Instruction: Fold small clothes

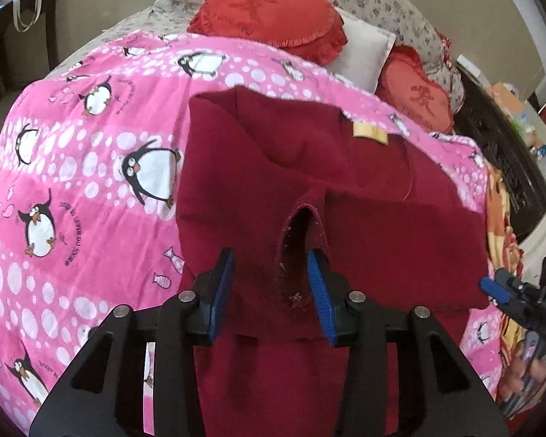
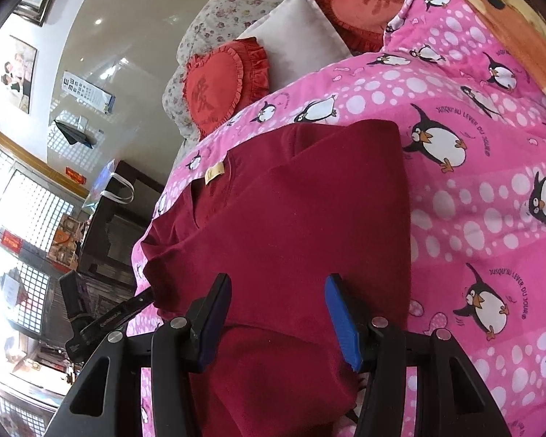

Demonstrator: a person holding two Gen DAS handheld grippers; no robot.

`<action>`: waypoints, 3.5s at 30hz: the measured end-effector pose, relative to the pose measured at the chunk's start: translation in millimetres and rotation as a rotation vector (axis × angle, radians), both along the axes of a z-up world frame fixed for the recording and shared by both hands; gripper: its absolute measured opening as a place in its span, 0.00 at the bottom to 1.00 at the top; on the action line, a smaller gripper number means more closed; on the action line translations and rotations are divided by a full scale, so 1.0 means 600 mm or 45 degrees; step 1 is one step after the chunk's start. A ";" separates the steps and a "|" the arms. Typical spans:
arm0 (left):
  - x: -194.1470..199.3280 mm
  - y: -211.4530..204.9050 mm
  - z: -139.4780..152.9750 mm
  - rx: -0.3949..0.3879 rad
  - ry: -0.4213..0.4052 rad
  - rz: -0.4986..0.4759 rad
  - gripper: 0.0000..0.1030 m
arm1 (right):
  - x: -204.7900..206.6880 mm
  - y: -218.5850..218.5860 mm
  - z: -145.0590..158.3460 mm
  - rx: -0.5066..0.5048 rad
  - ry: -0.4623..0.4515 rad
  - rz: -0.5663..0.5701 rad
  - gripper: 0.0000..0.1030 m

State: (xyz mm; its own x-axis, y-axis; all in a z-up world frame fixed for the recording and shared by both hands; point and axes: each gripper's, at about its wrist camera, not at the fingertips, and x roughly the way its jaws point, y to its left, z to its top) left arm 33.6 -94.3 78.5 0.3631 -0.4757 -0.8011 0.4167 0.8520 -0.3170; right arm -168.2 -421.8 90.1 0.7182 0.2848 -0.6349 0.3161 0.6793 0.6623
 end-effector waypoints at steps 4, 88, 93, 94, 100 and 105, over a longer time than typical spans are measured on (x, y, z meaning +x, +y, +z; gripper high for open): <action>-0.014 0.015 0.019 -0.045 -0.051 0.017 0.66 | 0.000 0.003 0.002 -0.001 -0.007 0.009 0.50; -0.268 0.140 -0.021 0.244 0.044 0.077 0.50 | -0.075 0.073 -0.061 -0.200 0.187 0.089 0.44; -0.290 0.164 -0.016 0.240 0.060 0.090 0.50 | -0.060 0.108 -0.051 -0.499 0.239 0.140 0.07; -0.294 0.171 -0.016 0.228 0.068 0.095 0.50 | -0.068 0.108 -0.040 -0.547 0.228 0.126 0.07; -0.317 0.192 -0.034 0.210 0.146 0.086 0.50 | -0.117 0.058 -0.027 -0.340 0.174 0.081 0.00; -0.342 0.214 -0.036 0.148 0.195 0.081 0.50 | -0.204 0.094 0.010 -0.282 0.158 0.276 0.55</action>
State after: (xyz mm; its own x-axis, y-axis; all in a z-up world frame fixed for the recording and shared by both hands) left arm -171.8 34.2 56.9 0.2594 -0.3567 -0.8975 0.3157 0.9096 -0.2703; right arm -290.8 -365.4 96.2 0.5692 0.2678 -0.7774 0.2175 0.8627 0.4565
